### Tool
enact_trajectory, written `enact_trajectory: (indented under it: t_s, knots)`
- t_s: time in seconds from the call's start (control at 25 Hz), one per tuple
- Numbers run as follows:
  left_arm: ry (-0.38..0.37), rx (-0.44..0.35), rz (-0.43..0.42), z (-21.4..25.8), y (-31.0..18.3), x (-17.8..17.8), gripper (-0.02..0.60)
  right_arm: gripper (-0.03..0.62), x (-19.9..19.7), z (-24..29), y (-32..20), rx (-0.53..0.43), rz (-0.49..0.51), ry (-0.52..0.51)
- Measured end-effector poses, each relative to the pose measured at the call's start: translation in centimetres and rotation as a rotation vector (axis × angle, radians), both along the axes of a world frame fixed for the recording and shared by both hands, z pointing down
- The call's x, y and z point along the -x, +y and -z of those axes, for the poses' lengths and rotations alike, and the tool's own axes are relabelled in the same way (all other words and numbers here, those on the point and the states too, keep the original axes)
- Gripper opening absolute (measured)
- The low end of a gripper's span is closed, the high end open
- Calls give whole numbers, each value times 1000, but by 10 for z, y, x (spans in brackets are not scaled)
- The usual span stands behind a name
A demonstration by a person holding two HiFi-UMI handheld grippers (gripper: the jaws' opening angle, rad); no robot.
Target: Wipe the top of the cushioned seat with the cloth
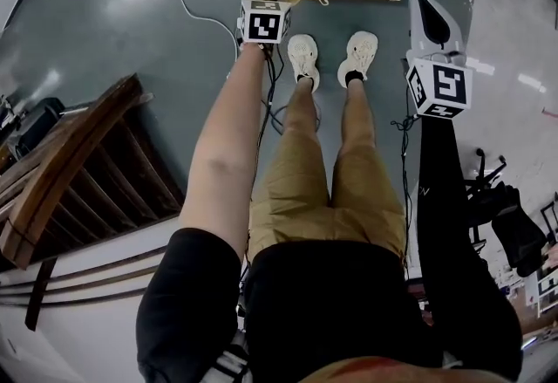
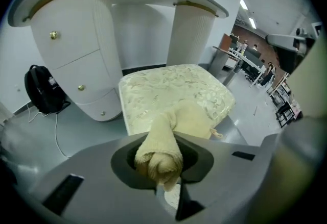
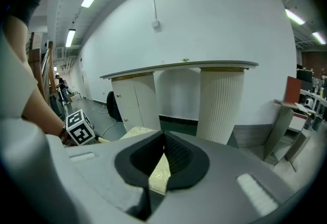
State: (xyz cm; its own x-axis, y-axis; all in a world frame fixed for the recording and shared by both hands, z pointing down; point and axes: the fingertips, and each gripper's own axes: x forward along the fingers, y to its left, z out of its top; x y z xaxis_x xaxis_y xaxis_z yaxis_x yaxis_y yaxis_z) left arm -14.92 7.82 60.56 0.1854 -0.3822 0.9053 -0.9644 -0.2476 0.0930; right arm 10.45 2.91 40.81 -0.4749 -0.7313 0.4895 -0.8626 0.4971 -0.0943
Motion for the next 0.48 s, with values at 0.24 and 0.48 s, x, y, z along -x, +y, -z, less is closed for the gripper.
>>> enact_trajectory:
  t_s: [0.24, 0.48]
  knots:
    - [-90, 12, 105, 1, 15, 89, 66, 2, 42, 6, -5, -1, 9, 6]
    - [-134, 20, 155, 4, 32, 148, 64, 2, 73, 12, -13, -8, -4, 7]
